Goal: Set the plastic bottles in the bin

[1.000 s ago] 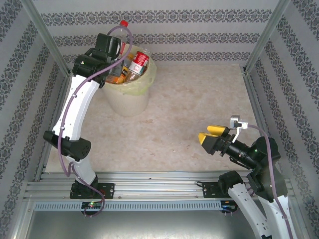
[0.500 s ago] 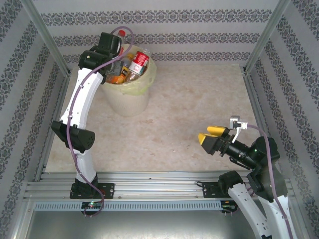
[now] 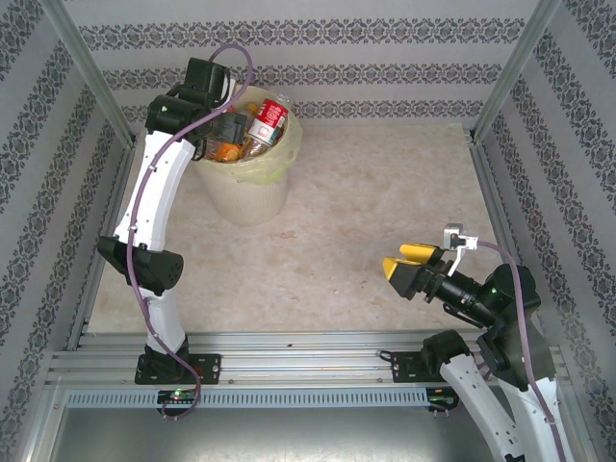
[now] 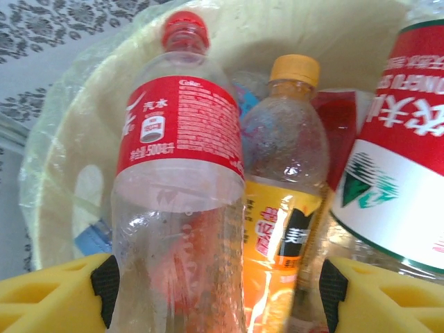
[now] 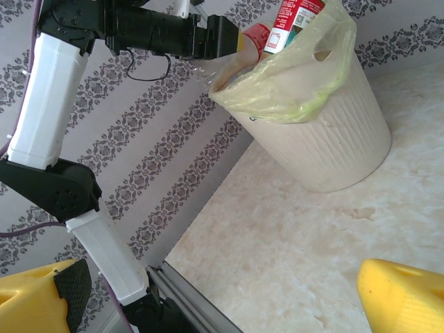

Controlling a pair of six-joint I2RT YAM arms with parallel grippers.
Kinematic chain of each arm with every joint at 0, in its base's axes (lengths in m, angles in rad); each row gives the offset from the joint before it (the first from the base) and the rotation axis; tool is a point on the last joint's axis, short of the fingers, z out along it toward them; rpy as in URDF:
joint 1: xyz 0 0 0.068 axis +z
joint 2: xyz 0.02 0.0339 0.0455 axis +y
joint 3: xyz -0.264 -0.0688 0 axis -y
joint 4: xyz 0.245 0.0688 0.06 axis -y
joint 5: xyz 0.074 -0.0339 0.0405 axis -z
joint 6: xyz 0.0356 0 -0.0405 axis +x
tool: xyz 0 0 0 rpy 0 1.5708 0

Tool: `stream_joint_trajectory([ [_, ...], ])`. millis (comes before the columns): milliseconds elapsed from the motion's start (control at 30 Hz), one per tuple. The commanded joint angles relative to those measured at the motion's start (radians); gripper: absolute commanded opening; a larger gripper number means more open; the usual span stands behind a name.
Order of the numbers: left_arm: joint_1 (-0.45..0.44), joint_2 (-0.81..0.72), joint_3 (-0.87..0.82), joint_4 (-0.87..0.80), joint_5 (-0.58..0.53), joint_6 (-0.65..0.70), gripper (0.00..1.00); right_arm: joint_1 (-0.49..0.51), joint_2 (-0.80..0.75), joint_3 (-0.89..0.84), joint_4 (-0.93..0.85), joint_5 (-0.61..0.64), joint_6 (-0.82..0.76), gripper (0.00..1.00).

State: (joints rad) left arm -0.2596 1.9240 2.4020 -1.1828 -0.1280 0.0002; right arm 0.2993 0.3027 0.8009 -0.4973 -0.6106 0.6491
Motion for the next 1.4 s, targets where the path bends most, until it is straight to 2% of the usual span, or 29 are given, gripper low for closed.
stream_joint_trajectory([
  [0, 0.010, -0.052, 0.021, 0.029, 0.158, -0.054, 0.77, 0.011, -0.001, 0.004, 0.011, 0.009, -0.011, 0.98],
  [133, 0.008, -0.056, 0.011, 0.072, 0.273, -0.081, 0.81, 0.011, 0.004, 0.005, 0.014, 0.006, -0.010, 0.98],
  [367, 0.007, -0.119, -0.091, 0.188, 0.226, -0.082, 0.86, 0.012, 0.007, 0.014, -0.003, 0.011, -0.023, 0.98],
  [500, 0.007, -0.175, -0.121, 0.240, 0.205, -0.092, 0.95, 0.012, 0.012, 0.021, -0.012, 0.014, -0.031, 0.98],
  [567, 0.007, -0.207, -0.139, 0.265, 0.212, -0.094, 1.00, 0.011, 0.012, 0.020, -0.012, 0.017, -0.032, 0.98],
  [667, 0.008, -0.268, -0.196, 0.309, 0.262, -0.076, 1.00, 0.012, 0.012, 0.017, -0.010, 0.023, -0.032, 0.98],
  [767, 0.008, -0.365, -0.316, 0.401, 0.326, -0.063, 1.00, 0.011, 0.015, 0.016, -0.012, 0.033, -0.039, 0.98],
  [967, 0.008, -0.626, -0.687, 0.675, 0.472, -0.080, 1.00, 0.012, 0.021, 0.014, -0.021, 0.053, -0.052, 0.98],
  [1233, 0.001, -0.861, -1.019, 0.813, 0.650, -0.177, 1.00, 0.012, 0.026, 0.014, -0.049, 0.150, -0.064, 0.98],
  [1367, -0.018, -0.928, -1.126, 0.804, 0.751, -0.211, 1.00, 0.012, 0.034, 0.020, -0.070, 0.212, -0.085, 0.98],
])
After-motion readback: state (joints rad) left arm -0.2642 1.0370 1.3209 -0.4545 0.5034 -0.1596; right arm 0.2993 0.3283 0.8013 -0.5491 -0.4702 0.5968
